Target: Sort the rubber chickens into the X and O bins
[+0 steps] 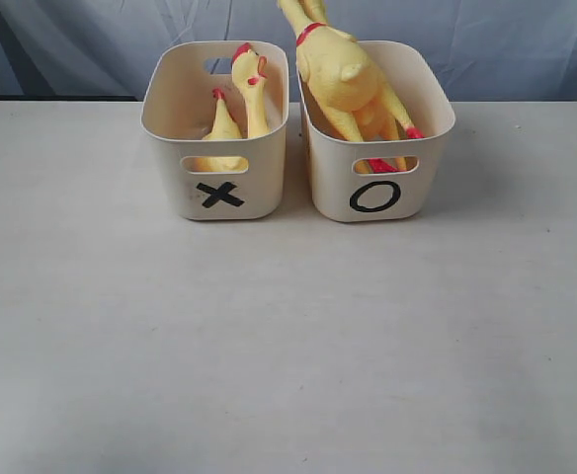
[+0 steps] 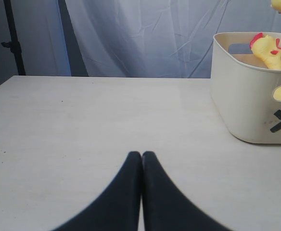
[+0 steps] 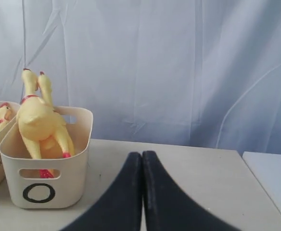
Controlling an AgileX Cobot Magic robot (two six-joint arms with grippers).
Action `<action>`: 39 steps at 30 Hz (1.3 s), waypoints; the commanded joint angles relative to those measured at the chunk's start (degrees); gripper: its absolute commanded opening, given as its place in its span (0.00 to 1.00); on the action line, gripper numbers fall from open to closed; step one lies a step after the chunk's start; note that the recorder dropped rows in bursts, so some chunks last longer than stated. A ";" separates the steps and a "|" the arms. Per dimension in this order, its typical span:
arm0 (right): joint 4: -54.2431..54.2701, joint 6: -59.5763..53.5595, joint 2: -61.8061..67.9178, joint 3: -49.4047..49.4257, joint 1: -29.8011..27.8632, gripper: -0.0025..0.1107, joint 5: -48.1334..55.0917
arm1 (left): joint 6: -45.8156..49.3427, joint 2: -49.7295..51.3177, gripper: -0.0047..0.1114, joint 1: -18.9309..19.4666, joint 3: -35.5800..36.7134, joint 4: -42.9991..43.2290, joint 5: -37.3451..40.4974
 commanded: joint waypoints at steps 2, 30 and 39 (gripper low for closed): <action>2.58 -1.89 -3.78 15.01 -0.48 0.01 -13.59 | -0.24 -0.30 0.04 -0.20 -0.14 0.00 -0.76; -1.50 8.68 -8.98 34.47 -0.32 0.01 -17.11 | -0.24 -0.30 0.04 -0.20 -0.14 0.00 -0.75; -6.85 15.40 -8.98 34.47 -0.32 0.01 -16.73 | -0.24 -0.30 0.04 -0.20 -0.14 0.00 -0.75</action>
